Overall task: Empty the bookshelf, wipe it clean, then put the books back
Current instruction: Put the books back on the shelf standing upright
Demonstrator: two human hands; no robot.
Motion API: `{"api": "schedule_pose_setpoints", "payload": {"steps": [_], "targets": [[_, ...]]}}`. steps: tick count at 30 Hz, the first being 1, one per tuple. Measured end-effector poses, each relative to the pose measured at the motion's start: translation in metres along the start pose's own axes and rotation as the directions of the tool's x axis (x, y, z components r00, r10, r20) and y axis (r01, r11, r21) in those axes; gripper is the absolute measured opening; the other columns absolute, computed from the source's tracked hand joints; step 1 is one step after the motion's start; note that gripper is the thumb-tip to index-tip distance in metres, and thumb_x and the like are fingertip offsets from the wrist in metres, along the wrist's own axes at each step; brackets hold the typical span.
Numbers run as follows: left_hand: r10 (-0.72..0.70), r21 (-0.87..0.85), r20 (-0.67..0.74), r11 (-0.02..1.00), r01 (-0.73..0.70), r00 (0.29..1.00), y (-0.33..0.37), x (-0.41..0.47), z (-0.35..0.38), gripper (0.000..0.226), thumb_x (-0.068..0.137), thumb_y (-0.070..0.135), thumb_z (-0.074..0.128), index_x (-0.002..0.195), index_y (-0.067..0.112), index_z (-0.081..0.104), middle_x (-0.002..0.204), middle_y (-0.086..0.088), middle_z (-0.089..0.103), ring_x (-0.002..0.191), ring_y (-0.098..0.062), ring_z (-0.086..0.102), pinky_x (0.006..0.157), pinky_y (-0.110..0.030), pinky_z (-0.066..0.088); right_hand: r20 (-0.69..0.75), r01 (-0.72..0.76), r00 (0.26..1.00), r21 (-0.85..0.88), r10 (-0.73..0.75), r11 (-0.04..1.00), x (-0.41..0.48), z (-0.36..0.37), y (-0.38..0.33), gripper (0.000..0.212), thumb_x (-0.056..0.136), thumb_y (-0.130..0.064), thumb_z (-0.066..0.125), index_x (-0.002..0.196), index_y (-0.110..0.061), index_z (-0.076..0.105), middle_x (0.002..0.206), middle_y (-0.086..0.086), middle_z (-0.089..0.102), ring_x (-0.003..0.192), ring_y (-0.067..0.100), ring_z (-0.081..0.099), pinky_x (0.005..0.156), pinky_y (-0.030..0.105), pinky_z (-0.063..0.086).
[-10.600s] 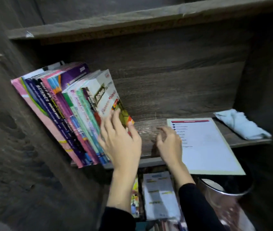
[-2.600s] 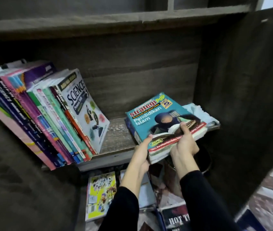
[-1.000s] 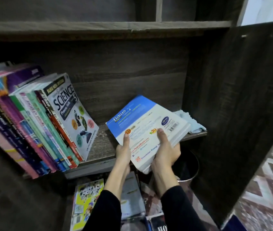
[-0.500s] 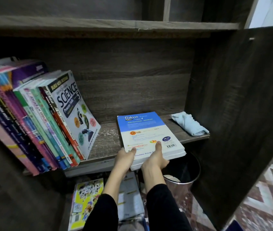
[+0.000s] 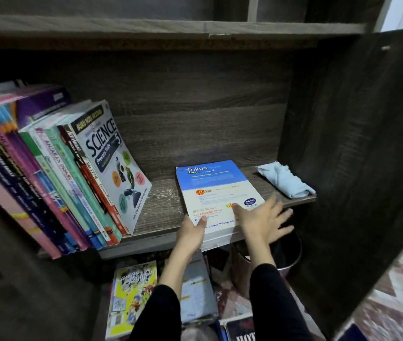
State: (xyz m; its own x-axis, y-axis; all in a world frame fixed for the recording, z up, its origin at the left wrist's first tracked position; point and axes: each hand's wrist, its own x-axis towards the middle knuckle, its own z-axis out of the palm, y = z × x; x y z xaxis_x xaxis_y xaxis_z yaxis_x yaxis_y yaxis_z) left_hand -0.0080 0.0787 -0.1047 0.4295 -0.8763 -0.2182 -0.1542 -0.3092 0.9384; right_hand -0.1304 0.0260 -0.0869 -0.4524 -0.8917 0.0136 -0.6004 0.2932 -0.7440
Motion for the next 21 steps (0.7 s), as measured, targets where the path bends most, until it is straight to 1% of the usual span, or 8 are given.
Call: {"api": "schedule_pose_setpoints", "payload": {"steps": [2,4,9,11,13,15,18,21], "targets": [[-0.003,0.008,0.003,1.0,0.003,1.0,0.0,0.001,0.0,0.036,0.097,0.031,0.049,0.126,0.009,0.051,0.125,-0.011,0.06,0.113,-0.035,0.057,0.094,-0.048,0.047,0.096,0.094,0.992,-0.151,-0.08,0.984,0.004,-0.004,-0.005,0.089,0.076,-0.056,0.067,0.144,-0.012,0.029,0.148,0.009,0.037,0.143,0.028,0.019,0.114,0.055,0.003],[-0.031,-0.009,0.001,0.999,0.031,1.0,0.0,0.001,0.0,0.036,0.097,0.03,0.049,0.125,0.007,0.053,0.125,-0.012,0.061,0.114,-0.035,0.057,0.095,-0.046,0.046,0.127,0.139,0.985,-0.224,-0.113,0.965,0.003,-0.006,-0.011,0.088,0.076,-0.054,0.068,0.144,-0.015,0.026,0.143,0.014,0.042,0.138,0.03,0.029,0.114,0.054,0.003],[-0.108,-0.041,-0.064,0.994,0.106,0.992,0.0,0.004,-0.008,0.031,0.097,0.023,0.048,0.123,0.007,0.055,0.124,-0.013,0.061,0.111,-0.032,0.058,0.096,-0.044,0.048,0.212,0.102,0.976,-0.268,-0.045,0.958,0.012,-0.026,-0.033,0.088,0.072,-0.039,0.079,0.138,-0.017,0.025,0.14,0.018,0.041,0.131,0.032,0.037,0.103,0.042,0.03],[-0.105,-0.041,-0.118,0.994,0.101,0.987,0.003,0.004,-0.018,0.029,0.097,0.016,0.047,0.121,0.004,0.056,0.124,-0.013,0.061,0.11,-0.03,0.059,0.095,-0.039,0.048,0.36,0.02,0.933,-0.108,0.02,0.994,0.024,-0.034,-0.037,0.074,0.073,-0.038,0.08,0.129,-0.008,0.042,0.129,0.015,0.053,0.121,0.029,0.05,0.095,0.038,0.039],[-0.107,-0.089,-0.148,0.992,0.095,0.983,0.006,0.003,-0.028,0.026,0.096,0.008,0.046,0.118,0.002,0.059,0.117,-0.011,0.063,0.103,-0.026,0.061,0.086,-0.035,0.05,0.55,-0.074,0.835,0.148,-0.019,0.986,0.031,-0.036,-0.036,0.042,0.078,-0.033,0.077,0.099,0.0,0.062,0.099,0.014,0.065,0.094,0.027,0.061,0.082,0.035,0.046],[-0.119,-0.157,-0.143,0.983,0.096,0.983,0.01,0.0,-0.035,0.023,0.096,0.004,0.046,0.114,0.005,0.06,0.111,-0.009,0.064,0.097,-0.023,0.062,0.081,-0.036,0.053,0.668,-0.149,0.739,0.295,-0.092,0.944,0.031,-0.033,-0.034,0.028,0.078,-0.026,0.077,0.08,-0.002,0.064,0.077,0.01,0.066,0.072,0.023,0.062,0.073,0.033,0.048],[-0.112,-0.188,-0.123,0.978,0.087,0.986,0.013,-0.008,-0.039,0.019,0.096,0.003,0.045,0.107,0.011,0.058,0.109,-0.011,0.065,0.087,-0.022,0.063,0.075,-0.035,0.055,0.713,-0.214,0.687,0.384,-0.141,0.898,0.031,-0.025,-0.028,0.041,0.074,-0.015,0.078,0.107,0.004,0.062,0.08,0.011,0.072,0.07,0.024,0.067,0.082,0.04,0.052],[-0.094,-0.175,-0.127,0.982,0.071,0.987,0.019,-0.016,-0.046,0.018,0.097,0.006,0.046,0.109,0.012,0.058,0.098,-0.007,0.061,0.075,-0.017,0.058,0.054,-0.023,0.048,0.672,-0.244,0.708,0.522,-0.217,0.817,0.023,-0.027,-0.03,0.029,0.08,0.007,0.065,0.108,0.009,0.061,0.06,0.004,0.07,0.049,0.014,0.065,0.057,0.029,0.057]]}}
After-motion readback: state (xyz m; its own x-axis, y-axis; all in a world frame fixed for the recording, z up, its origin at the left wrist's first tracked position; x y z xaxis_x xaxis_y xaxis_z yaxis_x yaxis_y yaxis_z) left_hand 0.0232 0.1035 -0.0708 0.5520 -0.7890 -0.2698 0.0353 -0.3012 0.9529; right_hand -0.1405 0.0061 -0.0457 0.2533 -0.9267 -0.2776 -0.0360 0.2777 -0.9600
